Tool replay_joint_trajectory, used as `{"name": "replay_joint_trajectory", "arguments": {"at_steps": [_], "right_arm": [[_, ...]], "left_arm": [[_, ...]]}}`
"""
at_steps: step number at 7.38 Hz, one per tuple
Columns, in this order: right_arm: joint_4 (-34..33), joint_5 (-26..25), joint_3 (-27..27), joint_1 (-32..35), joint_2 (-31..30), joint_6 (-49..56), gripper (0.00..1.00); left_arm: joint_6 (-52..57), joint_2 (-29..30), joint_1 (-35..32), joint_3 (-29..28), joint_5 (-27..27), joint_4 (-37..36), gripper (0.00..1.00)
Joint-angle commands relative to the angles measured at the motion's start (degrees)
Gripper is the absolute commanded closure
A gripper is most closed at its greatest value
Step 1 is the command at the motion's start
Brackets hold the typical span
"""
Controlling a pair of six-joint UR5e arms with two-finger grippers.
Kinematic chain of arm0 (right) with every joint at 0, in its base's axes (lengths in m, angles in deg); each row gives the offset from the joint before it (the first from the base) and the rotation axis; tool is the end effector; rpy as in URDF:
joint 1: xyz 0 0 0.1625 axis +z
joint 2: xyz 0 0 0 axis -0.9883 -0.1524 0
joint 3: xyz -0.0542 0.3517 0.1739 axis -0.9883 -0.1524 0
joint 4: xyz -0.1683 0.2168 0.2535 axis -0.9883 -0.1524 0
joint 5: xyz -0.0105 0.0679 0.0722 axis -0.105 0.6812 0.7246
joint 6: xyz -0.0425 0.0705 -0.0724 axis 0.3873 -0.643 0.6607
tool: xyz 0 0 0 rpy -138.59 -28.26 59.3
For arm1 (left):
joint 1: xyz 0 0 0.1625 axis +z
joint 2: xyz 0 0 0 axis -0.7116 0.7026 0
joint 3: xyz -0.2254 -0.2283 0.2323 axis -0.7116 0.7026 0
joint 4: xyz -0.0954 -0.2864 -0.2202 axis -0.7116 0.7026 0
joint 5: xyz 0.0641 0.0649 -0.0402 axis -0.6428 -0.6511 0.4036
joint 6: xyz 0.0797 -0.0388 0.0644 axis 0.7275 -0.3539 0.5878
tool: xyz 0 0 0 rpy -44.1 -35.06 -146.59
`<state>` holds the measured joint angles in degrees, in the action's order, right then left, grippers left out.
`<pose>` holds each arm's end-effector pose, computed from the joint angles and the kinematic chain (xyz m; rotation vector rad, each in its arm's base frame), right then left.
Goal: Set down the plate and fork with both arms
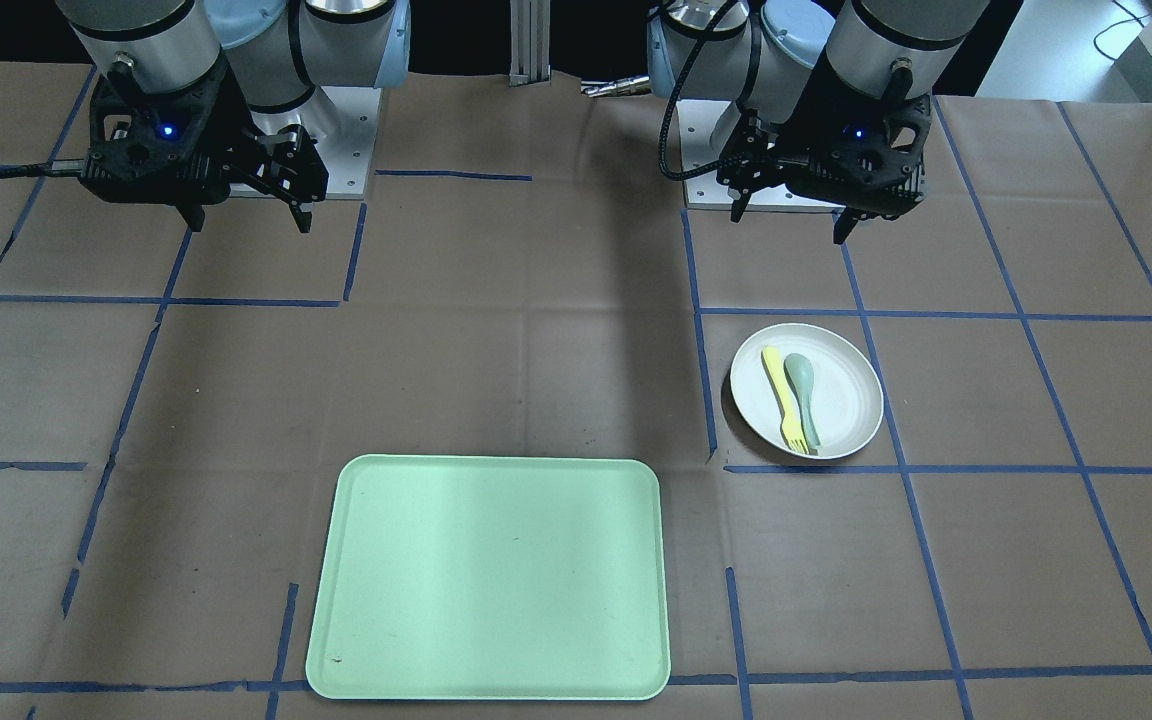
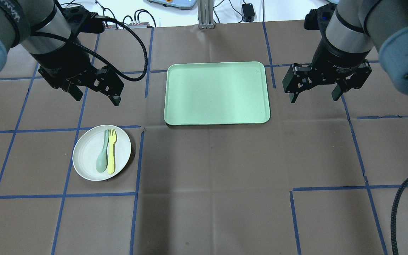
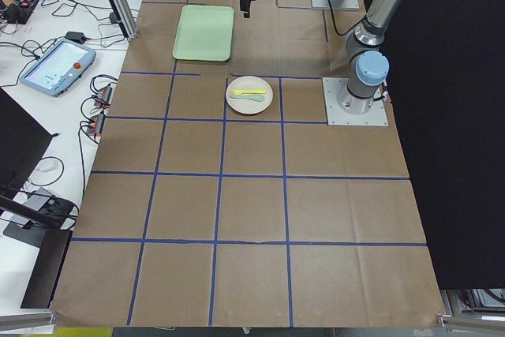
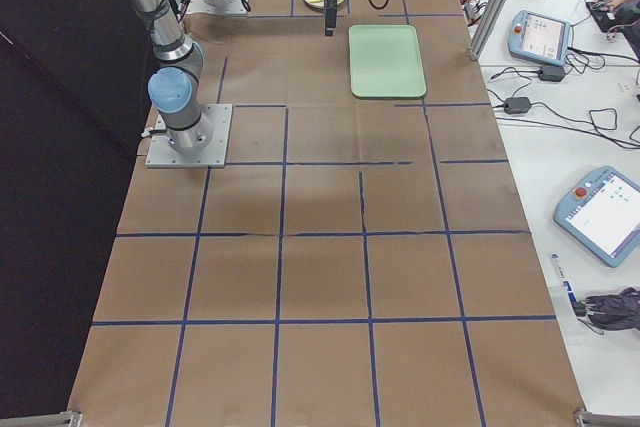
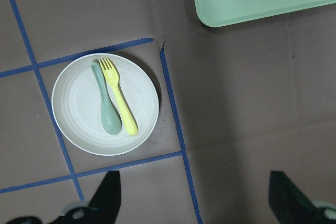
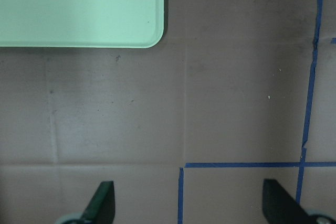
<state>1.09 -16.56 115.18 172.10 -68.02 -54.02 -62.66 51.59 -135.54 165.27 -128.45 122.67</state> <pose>0.1396 -0.4150 0.4413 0.0304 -3.1406 -0.0496 -0.1376 -0.4242 0.4568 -0.3291 -3.0905 -0.0855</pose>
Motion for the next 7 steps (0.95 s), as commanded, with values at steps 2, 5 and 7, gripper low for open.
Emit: {"name": "replay_joint_trajectory", "arguments": {"at_steps": [2,5,7], "right_arm": [[0.0,-0.2,0.1,-0.1,0.0,2.2,0.00],[-0.1,-0.5,0.1,-0.3,0.1,4.3,0.00],[-0.2,-0.5,0.1,-0.4,0.1,4.9,0.00]], "left_arm": [[-0.1,0.0,0.0,0.0,0.0,-0.1,0.00],[-0.2,0.0,0.3,0.0,0.3,-0.6,0.00],[-0.1,0.1,0.2,1.0,0.2,-0.4,0.00]]}}
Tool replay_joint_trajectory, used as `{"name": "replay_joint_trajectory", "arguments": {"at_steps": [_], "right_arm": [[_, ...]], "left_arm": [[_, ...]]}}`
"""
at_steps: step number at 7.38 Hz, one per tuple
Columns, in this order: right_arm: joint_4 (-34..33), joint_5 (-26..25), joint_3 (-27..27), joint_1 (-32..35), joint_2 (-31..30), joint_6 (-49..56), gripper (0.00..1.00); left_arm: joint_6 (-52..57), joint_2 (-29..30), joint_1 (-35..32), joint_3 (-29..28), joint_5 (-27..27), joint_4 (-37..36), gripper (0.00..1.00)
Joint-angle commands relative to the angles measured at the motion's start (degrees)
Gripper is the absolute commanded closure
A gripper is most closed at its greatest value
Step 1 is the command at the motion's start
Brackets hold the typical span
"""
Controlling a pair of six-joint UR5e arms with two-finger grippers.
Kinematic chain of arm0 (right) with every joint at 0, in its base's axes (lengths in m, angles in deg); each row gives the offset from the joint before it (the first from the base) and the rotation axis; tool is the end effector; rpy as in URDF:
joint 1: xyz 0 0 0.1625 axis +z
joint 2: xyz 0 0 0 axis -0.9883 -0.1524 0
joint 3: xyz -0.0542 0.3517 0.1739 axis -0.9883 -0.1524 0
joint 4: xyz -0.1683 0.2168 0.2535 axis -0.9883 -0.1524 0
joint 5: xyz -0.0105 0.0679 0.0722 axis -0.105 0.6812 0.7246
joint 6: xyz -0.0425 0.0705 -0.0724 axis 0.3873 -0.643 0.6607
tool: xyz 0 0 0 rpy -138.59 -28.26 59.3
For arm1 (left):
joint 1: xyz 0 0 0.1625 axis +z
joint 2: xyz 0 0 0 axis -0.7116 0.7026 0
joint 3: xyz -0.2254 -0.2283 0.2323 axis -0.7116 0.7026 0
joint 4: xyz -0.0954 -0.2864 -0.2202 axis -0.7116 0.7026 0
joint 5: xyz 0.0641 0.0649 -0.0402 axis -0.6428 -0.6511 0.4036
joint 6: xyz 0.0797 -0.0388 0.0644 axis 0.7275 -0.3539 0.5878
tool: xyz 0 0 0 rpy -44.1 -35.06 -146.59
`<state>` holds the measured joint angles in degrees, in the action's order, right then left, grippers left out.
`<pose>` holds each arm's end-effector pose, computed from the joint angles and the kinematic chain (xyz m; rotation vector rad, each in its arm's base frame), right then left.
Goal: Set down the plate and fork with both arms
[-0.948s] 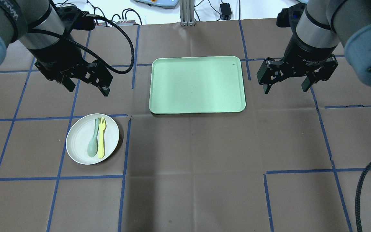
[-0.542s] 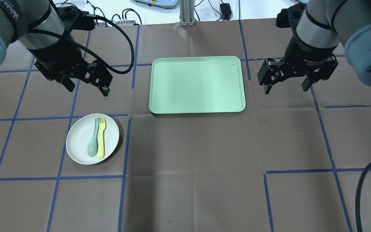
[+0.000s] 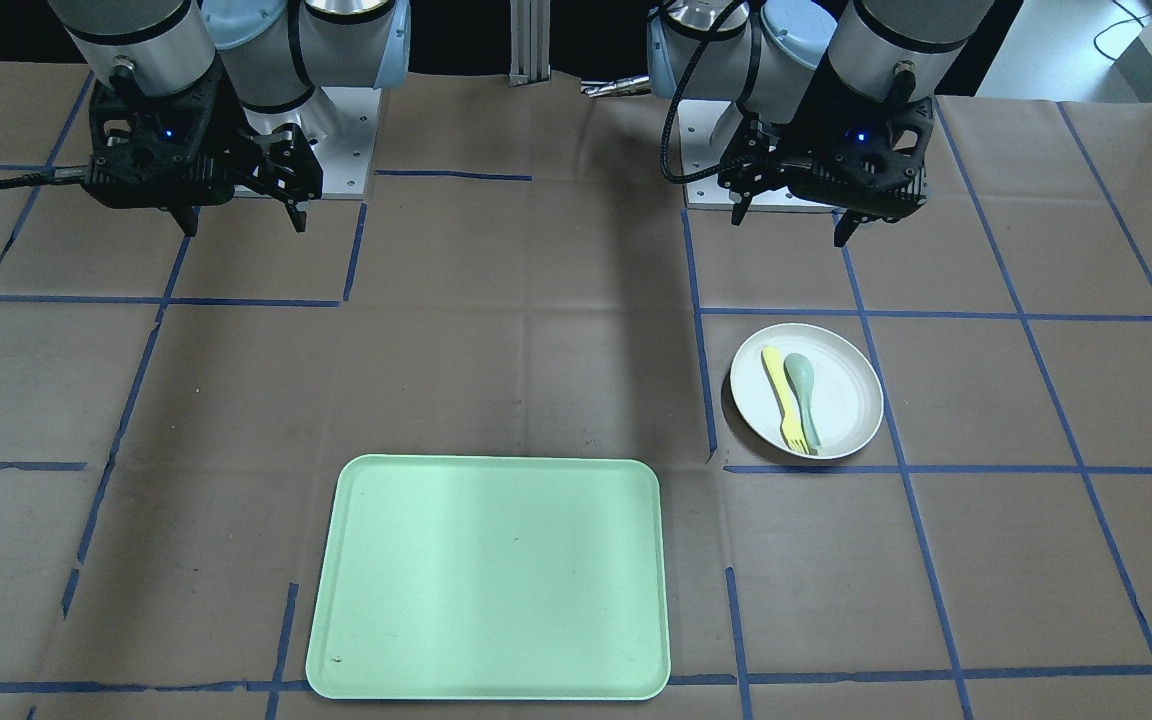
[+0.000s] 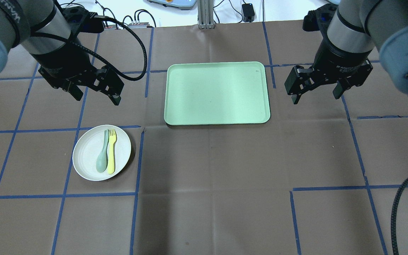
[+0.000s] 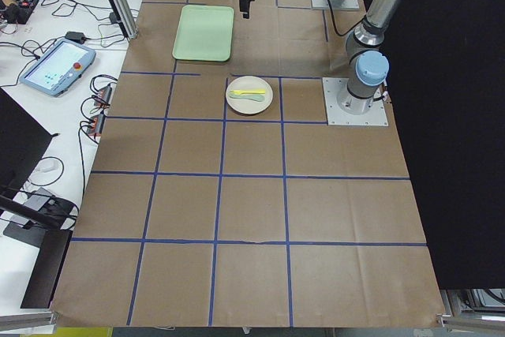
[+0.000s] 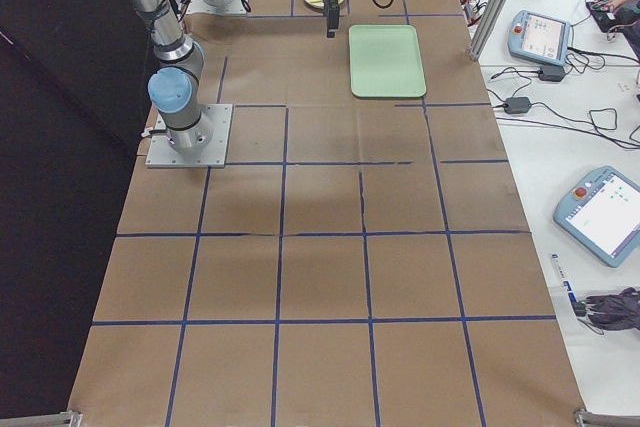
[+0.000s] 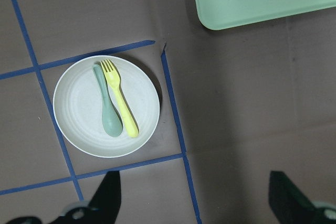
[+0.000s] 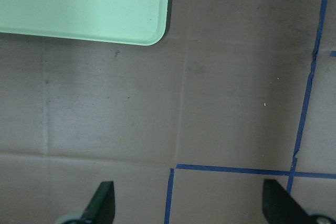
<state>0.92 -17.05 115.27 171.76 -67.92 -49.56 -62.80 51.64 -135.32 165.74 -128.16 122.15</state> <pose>0.1362 -0.4165 0.4401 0.1432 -3.1303 -0.0505 -0.1365 -0.4252 0.4537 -0.3187 -3.0866 -0.0845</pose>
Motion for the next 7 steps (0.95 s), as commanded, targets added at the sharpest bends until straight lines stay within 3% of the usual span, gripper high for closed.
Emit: {"name": "replay_joint_trajectory", "arguments": {"at_steps": [1,4,5,7], "right_arm": [[0.1,0.0,0.0,-0.1,0.0,0.4,0.00],[0.1,0.1,0.0,-0.3,0.0,0.5,0.00],[0.1,0.1,0.0,-0.3,0.0,0.5,0.00],[0.1,0.1,0.0,-0.3,0.0,0.5,0.00]], "left_arm": [[-0.2,0.1,0.0,0.3,0.4,0.1,0.00],[-1.3,1.8,4.2,2.3,0.2,-4.8,0.00],[-0.6,1.7,7.0,5.8,0.4,-5.2,0.00],[8.5,1.1,12.6,13.7,1.8,-12.5,0.00]]}}
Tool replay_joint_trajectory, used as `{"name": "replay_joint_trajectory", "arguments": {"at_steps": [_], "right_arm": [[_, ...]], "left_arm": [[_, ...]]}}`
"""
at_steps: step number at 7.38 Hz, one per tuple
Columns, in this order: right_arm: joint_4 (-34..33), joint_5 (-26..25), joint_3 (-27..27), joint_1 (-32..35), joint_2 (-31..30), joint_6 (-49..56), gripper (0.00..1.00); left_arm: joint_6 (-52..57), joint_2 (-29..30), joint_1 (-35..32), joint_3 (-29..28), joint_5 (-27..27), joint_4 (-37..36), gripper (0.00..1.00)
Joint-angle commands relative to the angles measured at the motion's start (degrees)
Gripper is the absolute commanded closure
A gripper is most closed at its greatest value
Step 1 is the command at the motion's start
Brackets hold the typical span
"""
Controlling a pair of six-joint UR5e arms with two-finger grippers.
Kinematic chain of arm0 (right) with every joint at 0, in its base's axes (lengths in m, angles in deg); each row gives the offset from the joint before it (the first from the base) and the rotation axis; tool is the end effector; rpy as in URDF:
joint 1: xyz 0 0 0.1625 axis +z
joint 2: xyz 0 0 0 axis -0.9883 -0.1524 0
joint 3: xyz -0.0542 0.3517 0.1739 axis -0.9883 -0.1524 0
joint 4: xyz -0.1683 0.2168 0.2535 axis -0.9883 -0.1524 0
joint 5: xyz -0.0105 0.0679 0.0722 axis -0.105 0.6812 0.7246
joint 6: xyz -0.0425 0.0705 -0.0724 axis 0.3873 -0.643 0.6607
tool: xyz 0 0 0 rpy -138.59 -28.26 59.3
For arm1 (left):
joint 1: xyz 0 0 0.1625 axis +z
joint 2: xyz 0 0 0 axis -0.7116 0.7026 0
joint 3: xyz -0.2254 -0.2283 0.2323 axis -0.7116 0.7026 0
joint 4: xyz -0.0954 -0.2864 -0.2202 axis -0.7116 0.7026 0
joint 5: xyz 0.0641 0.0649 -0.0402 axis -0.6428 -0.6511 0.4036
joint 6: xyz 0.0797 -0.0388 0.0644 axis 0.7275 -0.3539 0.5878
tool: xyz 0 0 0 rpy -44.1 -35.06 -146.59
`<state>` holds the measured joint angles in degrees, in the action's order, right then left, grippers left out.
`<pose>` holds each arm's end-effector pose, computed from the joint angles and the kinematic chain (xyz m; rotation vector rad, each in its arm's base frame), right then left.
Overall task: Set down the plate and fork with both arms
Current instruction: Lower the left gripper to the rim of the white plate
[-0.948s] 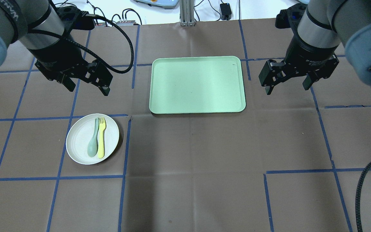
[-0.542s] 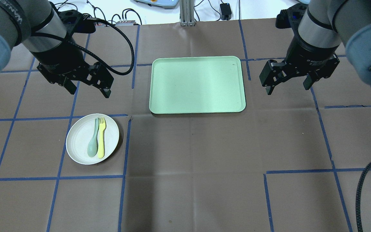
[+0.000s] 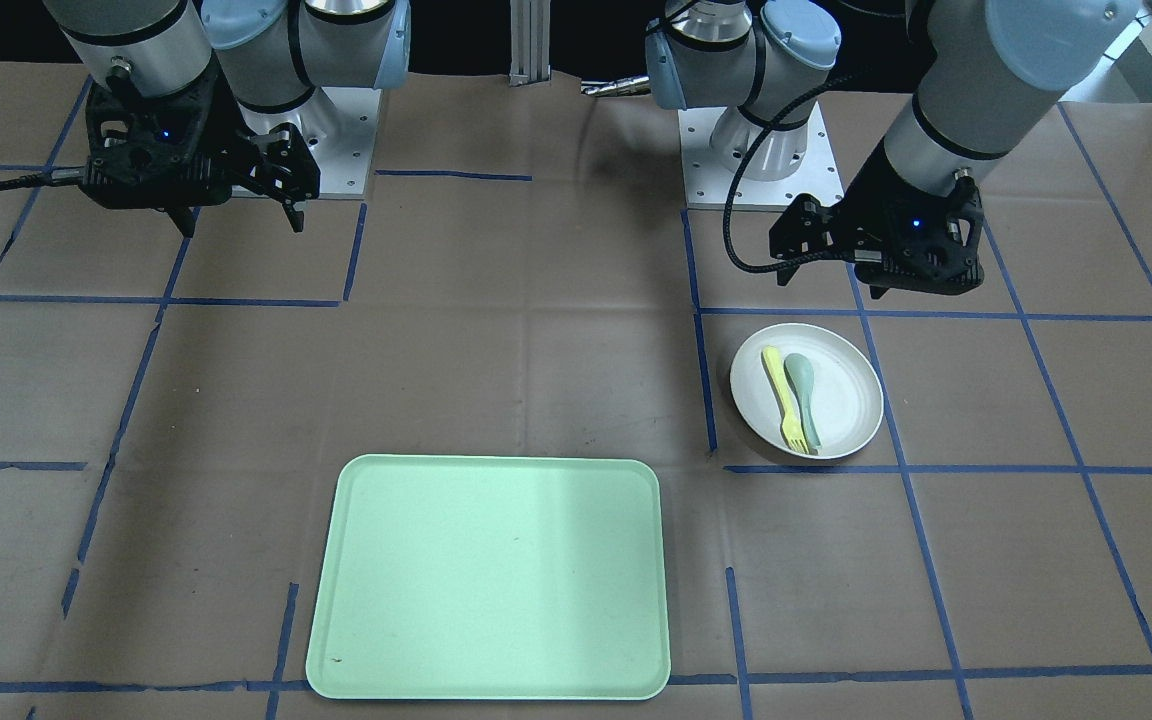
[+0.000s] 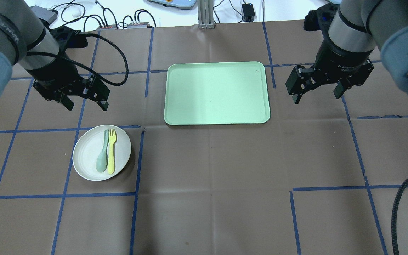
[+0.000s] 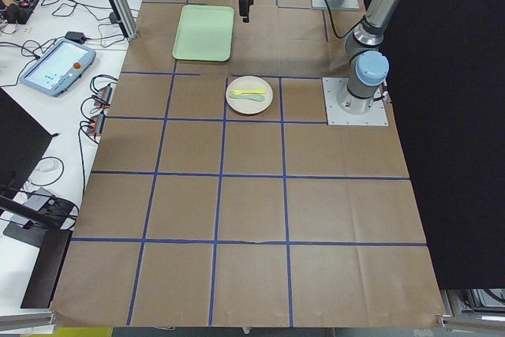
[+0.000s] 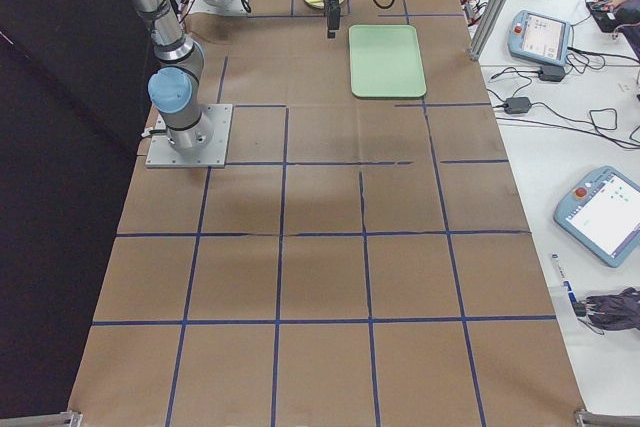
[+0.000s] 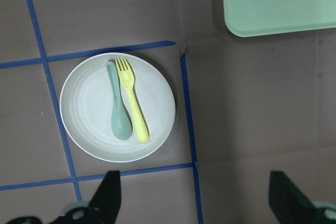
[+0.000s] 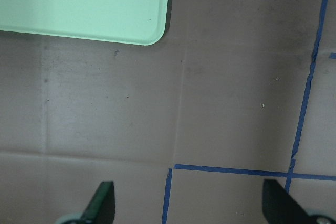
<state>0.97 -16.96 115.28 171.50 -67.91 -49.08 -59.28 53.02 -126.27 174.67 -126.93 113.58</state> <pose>0.1345 -0.4171 0.4399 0.1492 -3.1318 -0.0525 -0.0699 -0.4440 0.3887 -0.1654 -3.0644 -0.1154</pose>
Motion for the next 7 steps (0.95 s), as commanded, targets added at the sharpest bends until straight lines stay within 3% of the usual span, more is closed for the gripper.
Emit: {"name": "replay_joint_trajectory", "arguments": {"at_steps": [1,4,7], "right_arm": [[0.0,0.0,0.0,0.0,0.0,0.0,0.00],[0.0,0.0,0.0,0.0,0.0,0.0,0.00],[0.0,0.0,0.0,0.0,0.0,0.0,0.00]], "left_arm": [[8.3,0.1,7.0,7.8,0.6,-5.6,0.00],[12.4,1.9,15.8,13.5,1.0,-8.6,0.00],[15.4,7.8,20.5,14.1,4.6,-10.0,0.00]]}}
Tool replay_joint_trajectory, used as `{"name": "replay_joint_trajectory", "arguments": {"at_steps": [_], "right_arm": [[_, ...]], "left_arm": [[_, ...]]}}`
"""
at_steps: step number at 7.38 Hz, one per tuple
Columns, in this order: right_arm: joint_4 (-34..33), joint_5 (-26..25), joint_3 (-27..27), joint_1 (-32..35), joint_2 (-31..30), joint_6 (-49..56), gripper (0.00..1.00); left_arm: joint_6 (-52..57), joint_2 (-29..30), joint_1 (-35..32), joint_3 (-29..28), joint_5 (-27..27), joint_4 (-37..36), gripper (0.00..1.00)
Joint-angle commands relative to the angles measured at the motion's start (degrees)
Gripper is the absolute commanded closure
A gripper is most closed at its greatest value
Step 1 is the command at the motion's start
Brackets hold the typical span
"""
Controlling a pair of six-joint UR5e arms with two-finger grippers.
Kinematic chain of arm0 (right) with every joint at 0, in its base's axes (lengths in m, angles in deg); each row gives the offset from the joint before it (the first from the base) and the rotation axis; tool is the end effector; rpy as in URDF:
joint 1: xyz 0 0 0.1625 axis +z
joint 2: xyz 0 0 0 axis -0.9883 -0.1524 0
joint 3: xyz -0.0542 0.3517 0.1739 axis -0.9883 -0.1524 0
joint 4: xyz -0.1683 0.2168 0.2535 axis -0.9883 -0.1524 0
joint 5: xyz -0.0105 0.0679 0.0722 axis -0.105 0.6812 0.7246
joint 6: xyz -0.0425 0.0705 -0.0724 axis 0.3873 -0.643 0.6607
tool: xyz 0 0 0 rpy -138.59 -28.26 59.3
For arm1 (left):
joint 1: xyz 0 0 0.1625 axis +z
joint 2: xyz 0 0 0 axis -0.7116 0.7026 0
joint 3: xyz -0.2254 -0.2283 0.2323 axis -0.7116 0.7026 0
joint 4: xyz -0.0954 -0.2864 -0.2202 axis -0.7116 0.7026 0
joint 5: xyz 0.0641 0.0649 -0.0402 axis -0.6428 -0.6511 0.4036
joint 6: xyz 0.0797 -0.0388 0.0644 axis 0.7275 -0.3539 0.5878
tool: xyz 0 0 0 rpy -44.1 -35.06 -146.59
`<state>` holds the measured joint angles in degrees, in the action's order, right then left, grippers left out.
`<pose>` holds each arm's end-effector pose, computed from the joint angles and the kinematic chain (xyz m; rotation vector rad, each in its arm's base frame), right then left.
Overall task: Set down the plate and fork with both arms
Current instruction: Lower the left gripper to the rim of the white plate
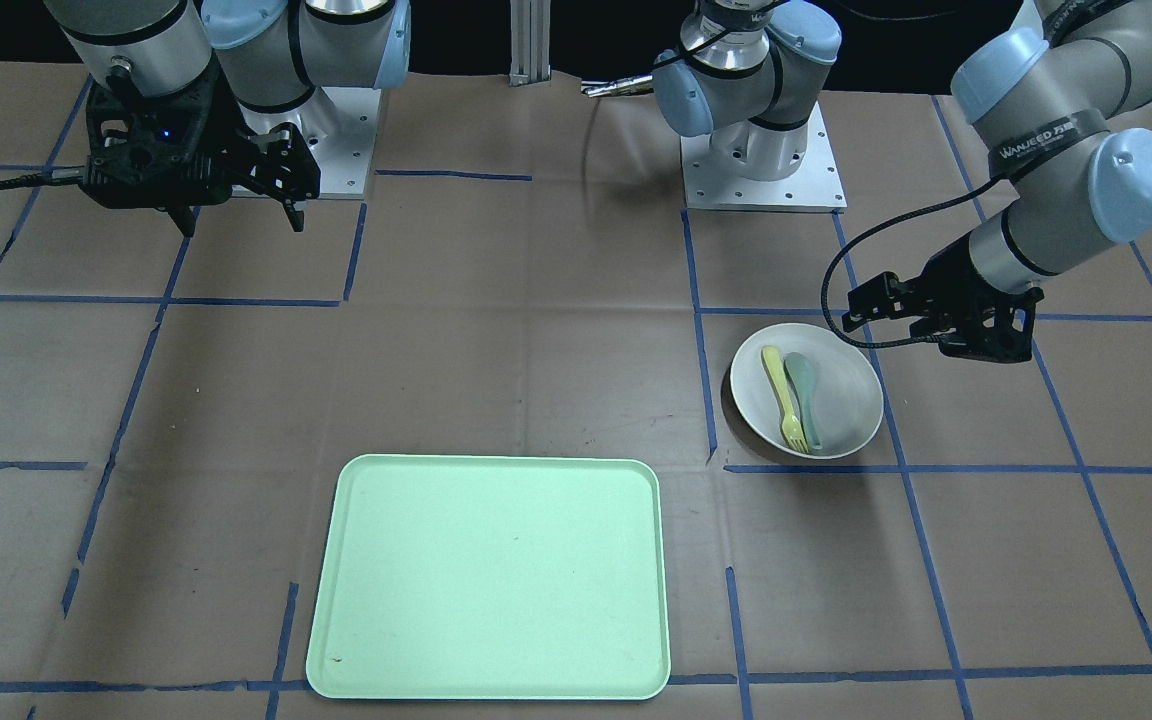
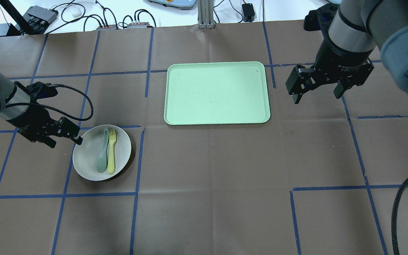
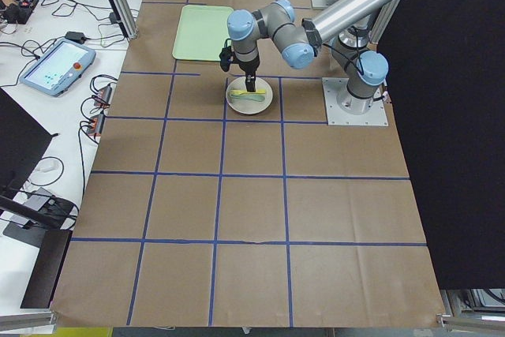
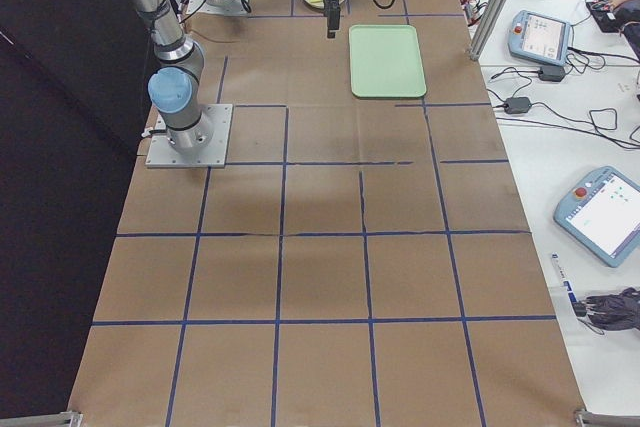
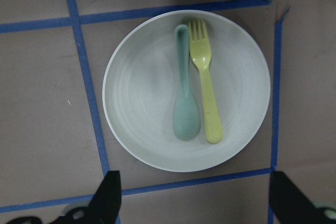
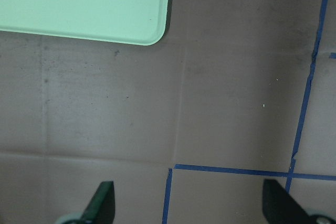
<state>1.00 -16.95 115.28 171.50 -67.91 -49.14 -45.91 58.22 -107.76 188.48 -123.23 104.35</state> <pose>0.1345 -0.4170 0.4398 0.1476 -3.1321 -0.0533 0.0587 -0.4278 0.2652 -0.0074 -2.9055 -0.2528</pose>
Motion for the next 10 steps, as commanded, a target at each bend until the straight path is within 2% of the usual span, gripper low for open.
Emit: {"name": "replay_joint_trajectory", "arguments": {"at_steps": [1,2,4,8,10], "right_arm": [[0.0,0.1,0.0,0.0,0.0,0.1,0.00],[0.0,0.1,0.0,0.0,0.0,0.1,0.00],[0.0,0.1,0.0,0.0,0.0,0.0,0.00],[0.0,0.1,0.0,0.0,0.0,0.1,0.00],[0.0,-0.1,0.0,-0.1,0.0,0.2,0.00]], "left_arm": [[3.0,3.5,2.7,0.4,1.0,-0.9,0.00],[3.1,4.1,2.9,0.6,3.4,-3.0,0.00],[11.4,11.0,3.1,0.6,5.4,-13.8,0.00],[13.3,14.1,5.4,0.7,5.6,-16.8,0.01],[15.1,14.6,5.7,1.2,5.4,-16.7,0.19]]}}
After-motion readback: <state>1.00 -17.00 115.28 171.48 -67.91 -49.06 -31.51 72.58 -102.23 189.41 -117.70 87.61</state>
